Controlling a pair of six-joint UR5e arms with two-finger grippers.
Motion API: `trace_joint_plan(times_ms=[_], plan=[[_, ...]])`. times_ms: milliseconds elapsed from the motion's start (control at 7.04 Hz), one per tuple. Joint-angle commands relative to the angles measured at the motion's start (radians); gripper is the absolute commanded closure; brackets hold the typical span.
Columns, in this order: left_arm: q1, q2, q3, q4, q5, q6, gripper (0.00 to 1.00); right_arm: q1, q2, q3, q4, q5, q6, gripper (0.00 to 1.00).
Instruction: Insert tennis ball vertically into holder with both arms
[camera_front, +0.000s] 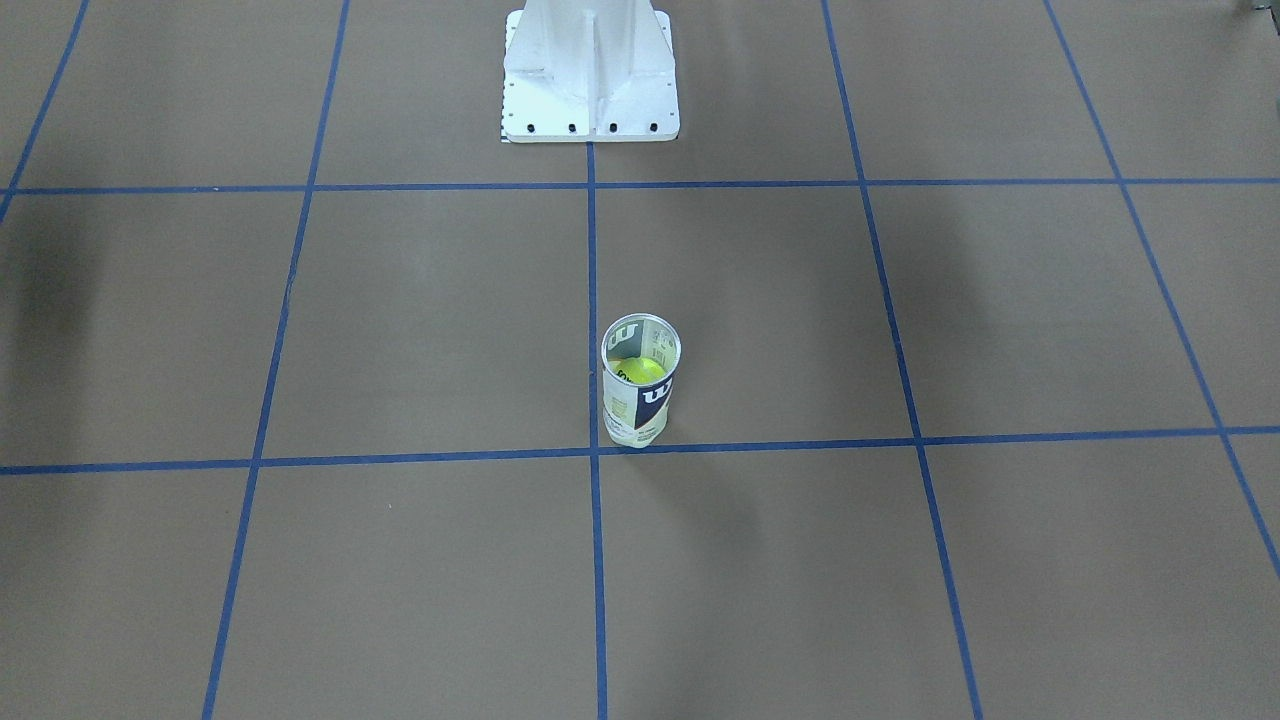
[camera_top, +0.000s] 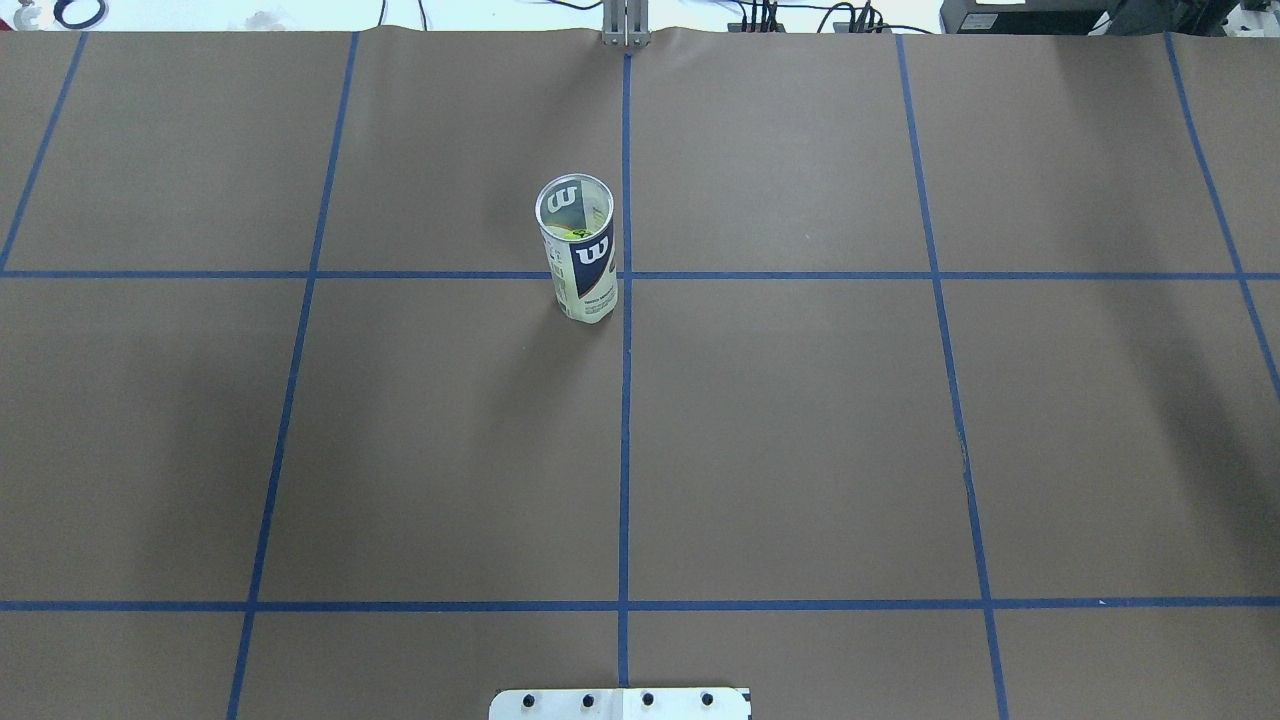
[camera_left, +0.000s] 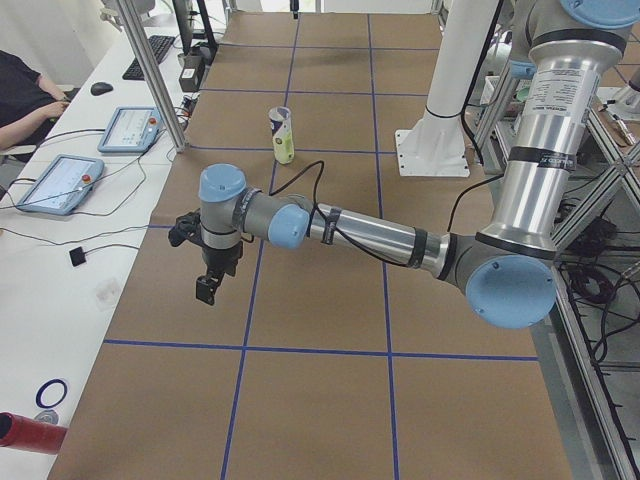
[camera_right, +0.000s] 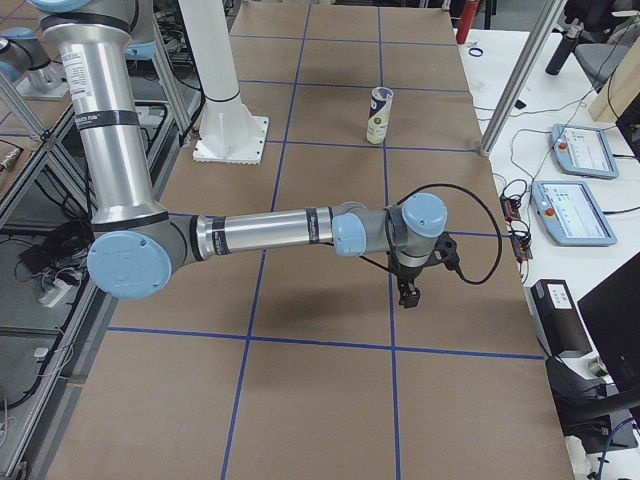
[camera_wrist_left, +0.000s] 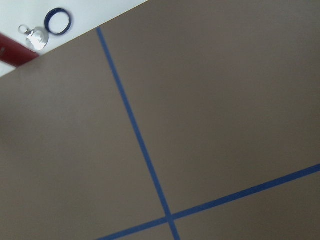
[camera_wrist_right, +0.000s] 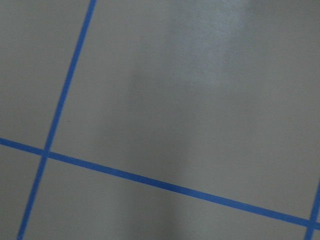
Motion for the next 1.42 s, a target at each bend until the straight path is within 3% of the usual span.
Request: trace_joint_plan(times_ms=[0, 142, 568, 852, 1278], plan=[[-0.007, 0.049, 0.038, 0.010, -0.054, -0.023, 0.00, 0.026, -0.049, -0.043, -0.059, -0.021, -0.073, 0.01], [-0.013, 0.053, 0.032, 0.013, -0.182, -0.029, 0.00, 0.037, -0.051, -0.077, -0.041, -0.020, -0.084, 0.01], [-0.054, 0.050, 0.020, 0.131, -0.185, -0.020, 0.00, 0.078, -0.057, -0.068, -0.019, 0.006, -0.058, 0.01], [-0.073, 0.125, -0.049, 0.150, -0.185, -0.013, 0.00, 0.078, -0.056, -0.062, -0.020, 0.022, -0.053, 0.01], [-0.073, 0.136, -0.039, 0.205, -0.186, -0.013, 0.00, 0.078, -0.056, -0.059, -0.025, 0.023, -0.022, 0.01]])
